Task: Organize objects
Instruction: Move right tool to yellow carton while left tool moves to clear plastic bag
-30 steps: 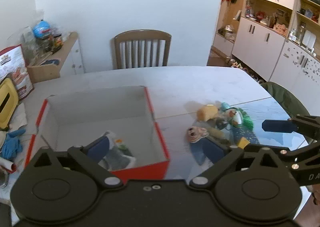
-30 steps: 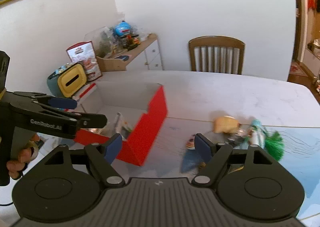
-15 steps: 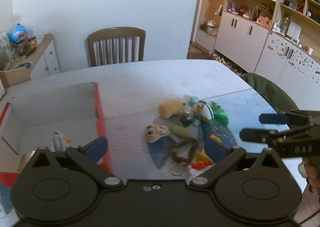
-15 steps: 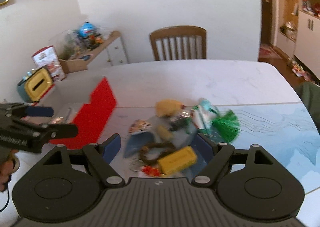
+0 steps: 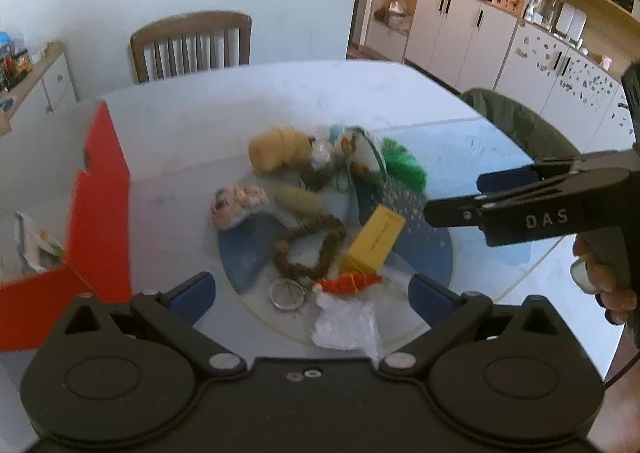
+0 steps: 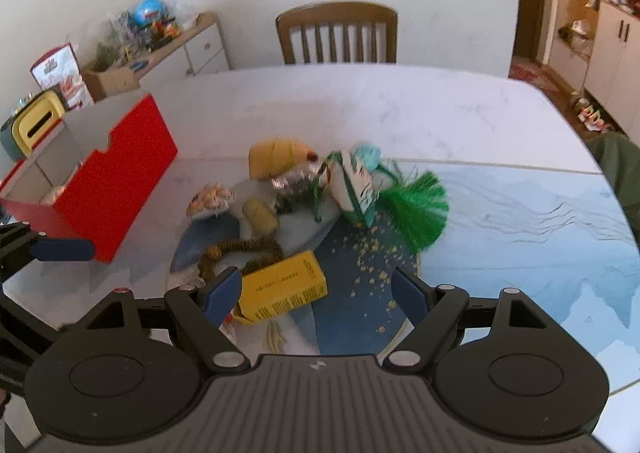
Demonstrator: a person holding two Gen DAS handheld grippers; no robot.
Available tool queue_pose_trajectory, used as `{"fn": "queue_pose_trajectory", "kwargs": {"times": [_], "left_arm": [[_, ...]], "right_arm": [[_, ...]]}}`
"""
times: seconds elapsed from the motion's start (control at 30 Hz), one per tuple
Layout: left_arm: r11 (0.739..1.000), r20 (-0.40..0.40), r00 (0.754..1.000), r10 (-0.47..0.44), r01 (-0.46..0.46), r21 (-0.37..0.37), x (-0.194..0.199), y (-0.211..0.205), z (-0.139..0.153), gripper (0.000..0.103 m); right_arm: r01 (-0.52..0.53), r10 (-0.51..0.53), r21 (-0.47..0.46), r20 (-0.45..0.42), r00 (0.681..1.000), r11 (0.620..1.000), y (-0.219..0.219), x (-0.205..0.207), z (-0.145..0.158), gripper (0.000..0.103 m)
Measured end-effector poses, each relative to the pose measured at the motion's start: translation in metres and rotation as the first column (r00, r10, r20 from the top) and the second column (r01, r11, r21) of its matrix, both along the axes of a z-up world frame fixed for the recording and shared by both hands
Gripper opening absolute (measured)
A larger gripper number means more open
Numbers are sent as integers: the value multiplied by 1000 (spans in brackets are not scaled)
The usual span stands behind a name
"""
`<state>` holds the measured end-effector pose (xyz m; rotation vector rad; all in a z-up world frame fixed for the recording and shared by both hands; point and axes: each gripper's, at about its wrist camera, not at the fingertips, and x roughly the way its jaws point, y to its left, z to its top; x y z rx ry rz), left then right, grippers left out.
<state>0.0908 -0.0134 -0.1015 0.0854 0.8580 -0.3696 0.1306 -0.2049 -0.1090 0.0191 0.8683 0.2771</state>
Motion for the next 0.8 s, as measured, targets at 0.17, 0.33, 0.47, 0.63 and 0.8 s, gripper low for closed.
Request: {"fn": "queue_pose_trajectory", "kwargs": {"times": [0.17, 0.33, 0.47, 0.63, 0.8], "left_arm": [[1000, -28, 1000, 11, -11, 14, 1, -11, -20, 103], [999, -41, 999, 17, -16, 32, 3, -19, -33, 102], [999, -49, 999, 24, -21, 48, 6, -25, -43, 102], [998, -67, 997, 40, -36, 57, 8, -27, -55, 101], [998, -78, 996, 47, -43, 54, 9, -27, -60, 95]], "right_arm": [[-49, 49, 10, -40, 998, 999, 3, 11, -16, 82], [-93, 93, 14, -62, 994, 996, 12, 22, -26, 82], [-116, 117, 15, -82, 990, 993, 20, 30, -35, 82], [-143, 144, 19, -94, 985, 990, 29, 36, -41, 82], [-146, 146, 6, -109, 983, 989, 34, 41, -48, 82]]}}
